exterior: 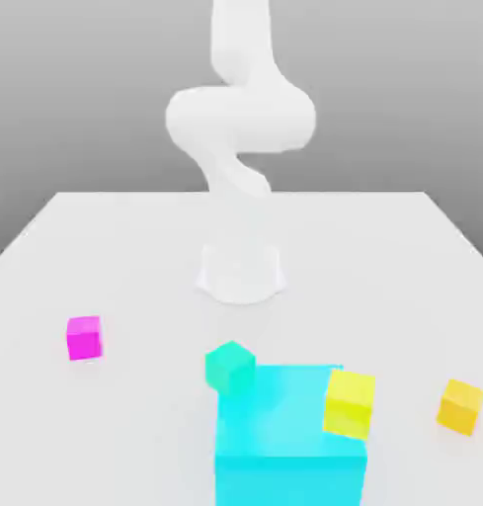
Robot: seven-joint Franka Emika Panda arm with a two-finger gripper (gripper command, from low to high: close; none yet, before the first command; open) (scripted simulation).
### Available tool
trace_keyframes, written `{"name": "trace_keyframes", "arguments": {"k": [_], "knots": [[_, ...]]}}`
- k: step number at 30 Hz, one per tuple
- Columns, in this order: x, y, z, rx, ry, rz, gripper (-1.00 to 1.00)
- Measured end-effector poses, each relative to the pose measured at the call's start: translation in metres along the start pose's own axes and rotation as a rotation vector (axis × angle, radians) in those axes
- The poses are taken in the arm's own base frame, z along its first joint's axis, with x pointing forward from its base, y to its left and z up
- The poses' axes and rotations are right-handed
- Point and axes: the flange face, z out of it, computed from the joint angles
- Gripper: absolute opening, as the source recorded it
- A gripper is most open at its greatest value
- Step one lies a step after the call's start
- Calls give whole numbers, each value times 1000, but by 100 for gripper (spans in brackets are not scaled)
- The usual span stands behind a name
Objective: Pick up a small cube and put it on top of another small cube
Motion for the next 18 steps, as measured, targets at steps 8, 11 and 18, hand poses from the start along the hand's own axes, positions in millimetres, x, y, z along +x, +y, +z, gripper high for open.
{"name": "trace_keyframes", "arguments": {"k": [8,11,18], "knots": [[7,178,162,-231,-175,-81,0],[-17,253,203,-303,-261,-113,0],[-131,428,244,-429,-520,-180,0]]}}
